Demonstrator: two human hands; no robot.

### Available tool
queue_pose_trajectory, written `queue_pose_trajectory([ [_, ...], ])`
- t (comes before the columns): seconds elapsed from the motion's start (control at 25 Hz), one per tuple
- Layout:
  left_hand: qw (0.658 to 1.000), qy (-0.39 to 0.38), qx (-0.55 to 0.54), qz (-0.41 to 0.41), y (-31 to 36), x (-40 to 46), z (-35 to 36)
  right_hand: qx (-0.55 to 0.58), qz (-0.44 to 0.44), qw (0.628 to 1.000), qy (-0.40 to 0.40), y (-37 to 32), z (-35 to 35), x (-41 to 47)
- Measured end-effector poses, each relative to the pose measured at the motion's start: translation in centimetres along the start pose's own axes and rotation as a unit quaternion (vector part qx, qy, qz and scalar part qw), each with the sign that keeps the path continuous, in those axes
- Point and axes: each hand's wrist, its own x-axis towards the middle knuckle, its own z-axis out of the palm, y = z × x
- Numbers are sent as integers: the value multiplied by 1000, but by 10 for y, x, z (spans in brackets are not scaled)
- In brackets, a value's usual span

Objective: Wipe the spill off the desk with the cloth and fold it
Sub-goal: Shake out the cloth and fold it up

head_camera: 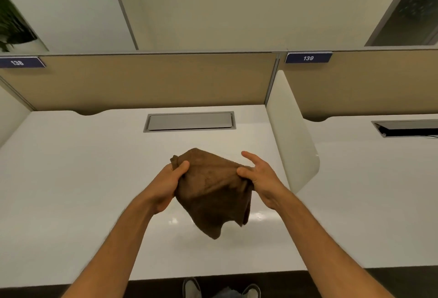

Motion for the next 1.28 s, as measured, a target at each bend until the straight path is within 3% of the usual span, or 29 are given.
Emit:
queue_pose_trajectory([
  [0.24, 991, 12, 128, -21, 9, 11, -8, -123, -64, 989, 53, -29, -4, -7],
  [0.48, 995, 23, 91, -44, 5, 14, -2, -4, -32, 999, 34, -34, -16, -11],
  [0.68, 981, -58, 183, -10, 15, 8, -10, -223, -83, 970, 40, -30, -19, -14],
  [0.88, 927, 31, 363, 89, 22, 14, 8, -343, -141, 922, 106, -31, -26, -6],
  [1.08, 891, 101, 398, 192, 25, 17, 16, -370, -167, 905, 127, -29, -34, -7],
  [1.28, 916, 113, 324, 211, 31, 13, 17, -336, -172, 922, 90, -35, -41, -16],
])
